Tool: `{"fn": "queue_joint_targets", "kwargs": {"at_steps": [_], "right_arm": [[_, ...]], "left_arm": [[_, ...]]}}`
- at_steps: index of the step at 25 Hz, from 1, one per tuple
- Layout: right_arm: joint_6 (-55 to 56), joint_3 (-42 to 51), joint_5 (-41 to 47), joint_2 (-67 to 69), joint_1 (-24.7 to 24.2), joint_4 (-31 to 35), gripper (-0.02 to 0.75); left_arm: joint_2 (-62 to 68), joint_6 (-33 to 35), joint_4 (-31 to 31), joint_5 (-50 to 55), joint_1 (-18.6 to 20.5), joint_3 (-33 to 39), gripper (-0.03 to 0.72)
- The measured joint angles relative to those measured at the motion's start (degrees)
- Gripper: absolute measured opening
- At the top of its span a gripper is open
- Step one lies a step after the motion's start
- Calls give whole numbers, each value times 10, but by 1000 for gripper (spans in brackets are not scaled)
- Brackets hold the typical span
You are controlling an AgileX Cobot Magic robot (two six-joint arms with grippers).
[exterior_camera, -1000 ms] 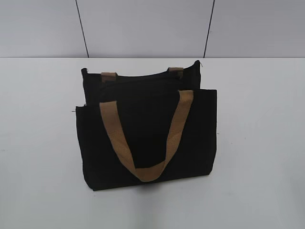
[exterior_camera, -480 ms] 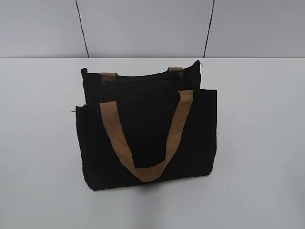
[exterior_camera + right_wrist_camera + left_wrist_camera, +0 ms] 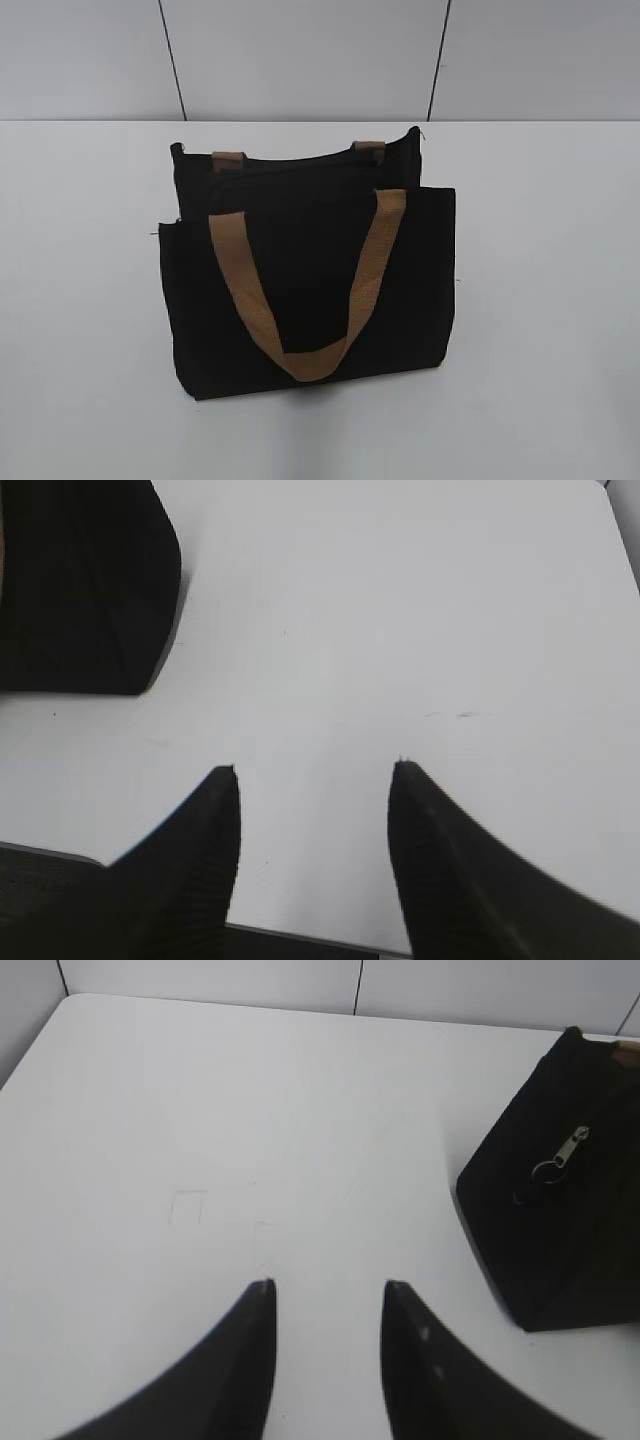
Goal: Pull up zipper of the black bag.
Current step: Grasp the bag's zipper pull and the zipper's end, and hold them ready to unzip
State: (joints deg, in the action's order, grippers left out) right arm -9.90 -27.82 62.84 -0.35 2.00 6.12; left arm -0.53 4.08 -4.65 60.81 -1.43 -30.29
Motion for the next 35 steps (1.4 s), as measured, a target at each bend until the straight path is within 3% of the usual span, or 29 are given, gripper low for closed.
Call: {"fn": "queue_joint_targets", "kwargs": {"at_steps": [10,14,19,26,29,35], "right_arm": [[1,0,0,0,0,0,381],[0,0,0,0,0,0,381],[-39,0,0,0,0,0,381],[-40,0,-1,0,0,0,381],[-19,0,-1,17,0,3,381],[-12,-9,-6,118,0,42,381]], "left_arm": [[0,0,0,0,0,0,485],[0,2,0,0,0,0,495],[9,76,0,0,0,0,467],[54,87,-1,-12,0,-3,445],[98,96,-36,-39,0,-8,445],[220,190,-135,-117,0,-10,445]]}}
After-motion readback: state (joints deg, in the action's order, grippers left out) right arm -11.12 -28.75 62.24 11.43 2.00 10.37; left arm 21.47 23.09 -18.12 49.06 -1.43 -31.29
